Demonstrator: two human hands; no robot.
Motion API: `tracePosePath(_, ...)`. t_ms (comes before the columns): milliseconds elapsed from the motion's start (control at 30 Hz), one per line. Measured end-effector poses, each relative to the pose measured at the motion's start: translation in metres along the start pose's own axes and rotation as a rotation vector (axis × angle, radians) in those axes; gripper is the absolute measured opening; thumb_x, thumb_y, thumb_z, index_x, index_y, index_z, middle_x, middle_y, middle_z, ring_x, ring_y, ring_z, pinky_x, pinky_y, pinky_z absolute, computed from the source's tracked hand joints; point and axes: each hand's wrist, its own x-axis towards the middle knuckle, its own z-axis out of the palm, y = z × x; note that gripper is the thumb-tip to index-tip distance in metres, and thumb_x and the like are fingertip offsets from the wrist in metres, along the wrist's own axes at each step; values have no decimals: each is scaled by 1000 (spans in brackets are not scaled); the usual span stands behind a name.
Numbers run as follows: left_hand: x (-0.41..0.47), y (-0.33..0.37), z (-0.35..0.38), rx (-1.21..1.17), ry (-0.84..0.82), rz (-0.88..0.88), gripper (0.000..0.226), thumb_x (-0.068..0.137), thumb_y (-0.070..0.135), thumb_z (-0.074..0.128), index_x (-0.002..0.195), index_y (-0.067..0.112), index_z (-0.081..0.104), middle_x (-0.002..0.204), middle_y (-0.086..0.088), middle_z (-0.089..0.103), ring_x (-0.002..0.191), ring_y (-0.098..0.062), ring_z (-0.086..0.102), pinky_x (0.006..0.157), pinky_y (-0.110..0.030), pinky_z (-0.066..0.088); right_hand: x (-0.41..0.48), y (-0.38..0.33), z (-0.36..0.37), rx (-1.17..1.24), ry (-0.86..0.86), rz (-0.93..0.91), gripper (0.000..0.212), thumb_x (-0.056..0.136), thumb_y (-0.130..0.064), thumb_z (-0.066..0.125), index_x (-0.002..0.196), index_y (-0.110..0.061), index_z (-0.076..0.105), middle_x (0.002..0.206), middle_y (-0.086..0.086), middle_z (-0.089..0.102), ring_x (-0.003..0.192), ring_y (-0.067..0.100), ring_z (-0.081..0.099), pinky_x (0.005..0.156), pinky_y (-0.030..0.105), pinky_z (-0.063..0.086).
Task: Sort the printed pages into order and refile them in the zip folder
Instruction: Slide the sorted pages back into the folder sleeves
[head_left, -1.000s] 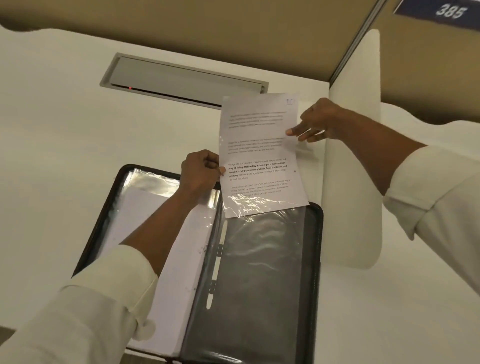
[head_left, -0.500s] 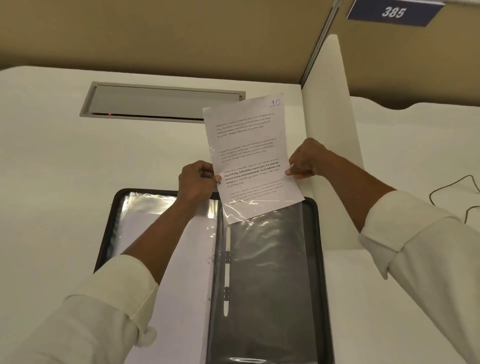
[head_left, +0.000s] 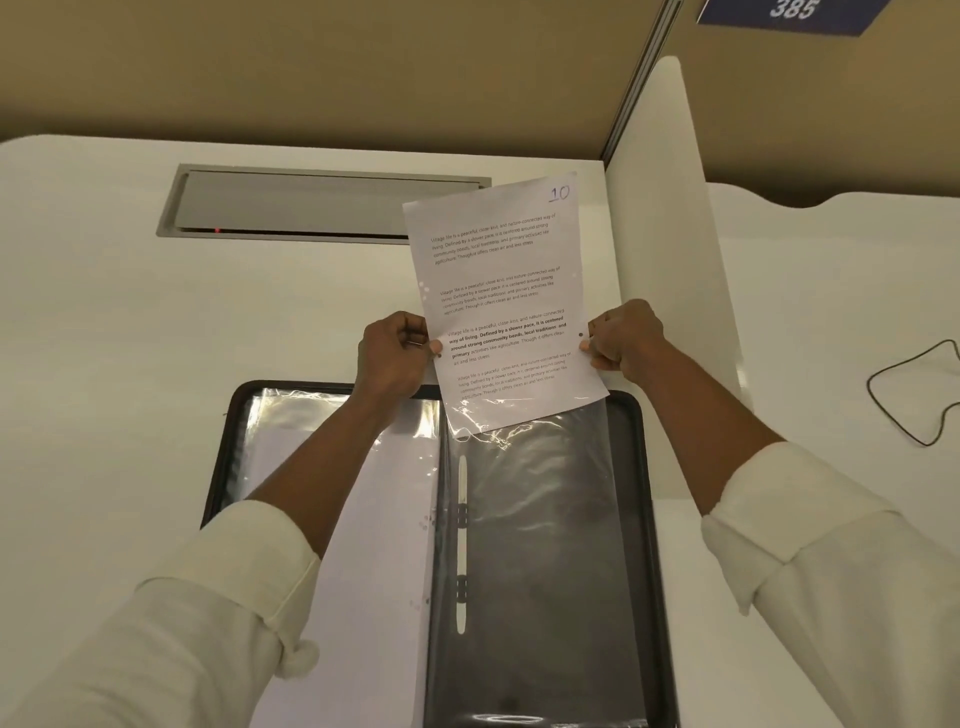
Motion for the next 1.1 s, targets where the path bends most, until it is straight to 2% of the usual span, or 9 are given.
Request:
tracePosePath(167,9,4,2,29,-2,4,15,91,7,79,101,16,73,97,-3,78,97,-27,75,91,-50,63,0,4,1,49,21,31,14,91,8,72,84,-2,66,87,16,69,68,23,72,60,39,64)
tracePosePath(300,12,6,6,33,-18,25,15,92,5,77,102,15,72,99,-3,78,97,-23,76,91,-47,63,-2,9,2,108,14,62,15,89,9,74,85,-2,65,91,17,70,71,25,74,72,45,66)
tracePosePath(467,10,5,7,24,-6,31,15,93,3,75,103,14,72,99,-3,78,96,-23,75,91,-46,63,-5,14,2,99,38,34,15,88,9,74,84,-3,65,94,18,71,76,28,78,52,35,60)
tracePosePath(600,10,3,2,3,8,22,15,94,2,74,104,13,71,101,-2,79,95,-20,75,91,-45,64,-11,11,1,97,-4,-12,25,89,11,73,75,-6,61,81,9,66,69,23,74,73,45,66)
tracePosePath(700,11,1,-1,0,16,10,16,94,3,75,104,14,72,101,-2,79,97,-24,76,92,-48,63,-14,12,2,137,-20,-8,18,88,10,74,84,-4,65,84,8,66,57,14,67,59,36,65)
tracePosePath(867,13,2,1,9,-6,25,14,96,6,73,106,14,71,103,-2,78,98,-23,76,91,-47,63,-16,22,4,44,-13,-10,14,89,9,73,94,-3,69,105,13,68,68,16,70,52,31,63)
tracePosePath(933,13,4,3,10,-7,31,13,97,5,72,105,15,70,102,-3,78,97,-22,76,91,-44,63,-19,26,3,-2,-18,-9,15,86,7,78,91,-4,69,103,13,69,69,20,71,56,33,65)
tracePosePath(1033,13,5,6,0,-14,33,16,96,2,71,102,17,70,101,-4,78,95,-21,76,91,-43,63,-20,31,2,-194,-19,-66,20,81,0,84,79,-7,65,91,15,75,78,32,76,80,46,65)
tracePosePath(1100,12,5,8,6,-25,36,16,97,2,71,102,17,70,101,-4,78,96,-21,76,91,-43,63,-23,34,0,-257,-7,-102,18,80,-1,82,79,-6,65,90,20,77,81,36,76,82,44,62)
